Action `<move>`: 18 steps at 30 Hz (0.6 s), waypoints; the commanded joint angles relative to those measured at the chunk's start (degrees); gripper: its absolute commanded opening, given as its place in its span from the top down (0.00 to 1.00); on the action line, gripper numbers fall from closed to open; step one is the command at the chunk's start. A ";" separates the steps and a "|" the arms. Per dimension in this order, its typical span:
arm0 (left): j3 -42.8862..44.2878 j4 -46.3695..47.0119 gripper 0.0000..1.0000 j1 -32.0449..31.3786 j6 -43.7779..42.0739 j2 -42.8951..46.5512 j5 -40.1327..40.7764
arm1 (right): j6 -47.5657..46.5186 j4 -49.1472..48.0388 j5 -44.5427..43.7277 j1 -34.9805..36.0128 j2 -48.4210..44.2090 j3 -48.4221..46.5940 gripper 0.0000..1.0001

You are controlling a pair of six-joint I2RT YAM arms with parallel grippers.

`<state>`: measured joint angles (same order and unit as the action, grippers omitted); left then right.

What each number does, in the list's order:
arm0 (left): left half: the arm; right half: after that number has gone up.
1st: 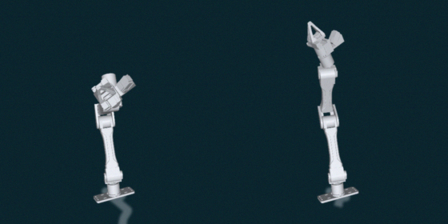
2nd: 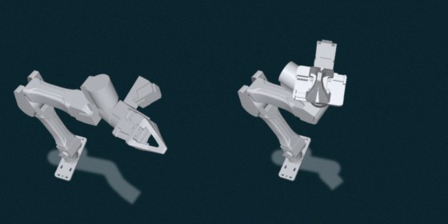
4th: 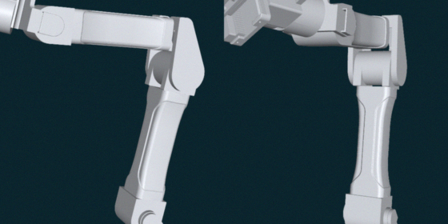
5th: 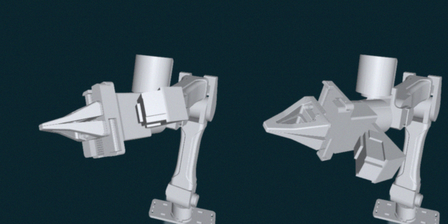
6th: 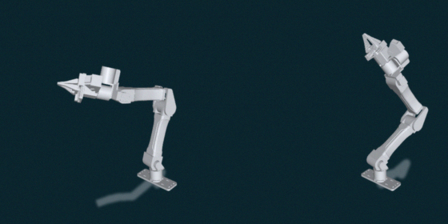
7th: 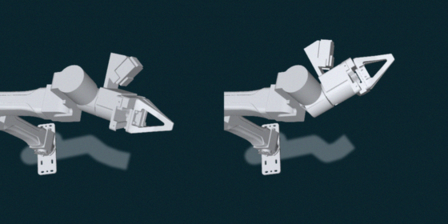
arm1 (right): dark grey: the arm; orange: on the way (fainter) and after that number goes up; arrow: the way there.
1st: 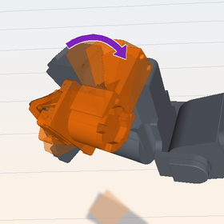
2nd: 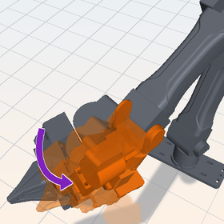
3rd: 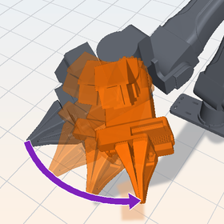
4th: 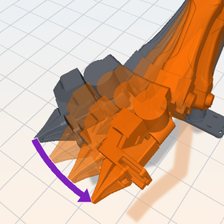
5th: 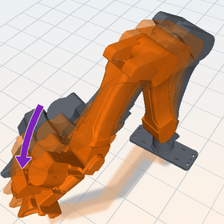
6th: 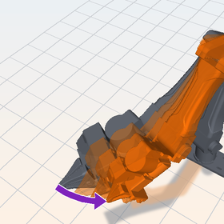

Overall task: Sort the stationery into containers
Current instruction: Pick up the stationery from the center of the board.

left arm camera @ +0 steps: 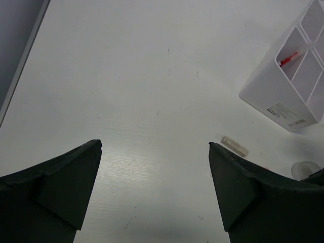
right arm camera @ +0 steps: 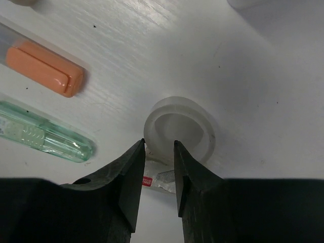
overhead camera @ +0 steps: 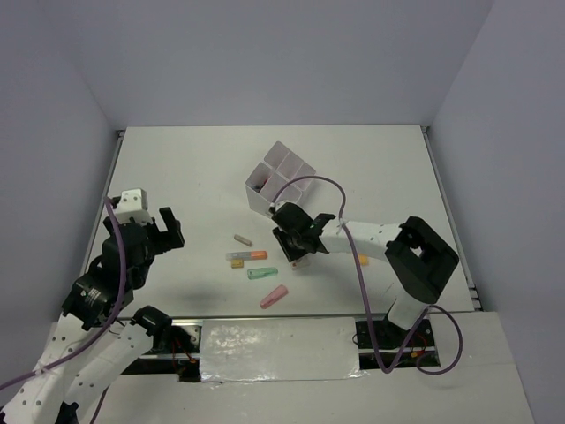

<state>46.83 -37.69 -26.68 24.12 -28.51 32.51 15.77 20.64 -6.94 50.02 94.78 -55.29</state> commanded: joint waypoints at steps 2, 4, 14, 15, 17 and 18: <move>-0.07 3.06 0.01 0.31 -1.79 -0.76 -2.89 | -0.04 -2.27 -1.68 0.43 1.02 -2.81 0.64; -0.16 3.24 0.01 0.31 -2.06 -0.67 -3.50 | -0.12 -3.24 -0.80 0.52 1.46 -2.81 0.63; -0.51 4.03 0.01 0.31 -2.85 0.56 -5.44 | -2.41 -4.38 -2.20 0.69 4.97 -4.48 0.82; -0.68 4.29 0.01 0.31 -3.02 1.17 -5.70 | -2.50 -4.56 -2.64 0.69 4.80 -4.39 0.84; -0.95 4.64 0.01 0.31 -3.29 1.79 -6.23 | -3.02 -4.82 -3.43 0.69 3.66 -4.21 0.87; -0.95 4.73 0.01 0.31 -3.38 1.88 -6.41 | -3.29 -4.91 -3.43 0.69 3.22 -4.21 0.90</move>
<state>46.24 -35.83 -26.68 22.37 -27.70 27.42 13.85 17.82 -8.23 50.28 98.83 -57.89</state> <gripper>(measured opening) 0.993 0.123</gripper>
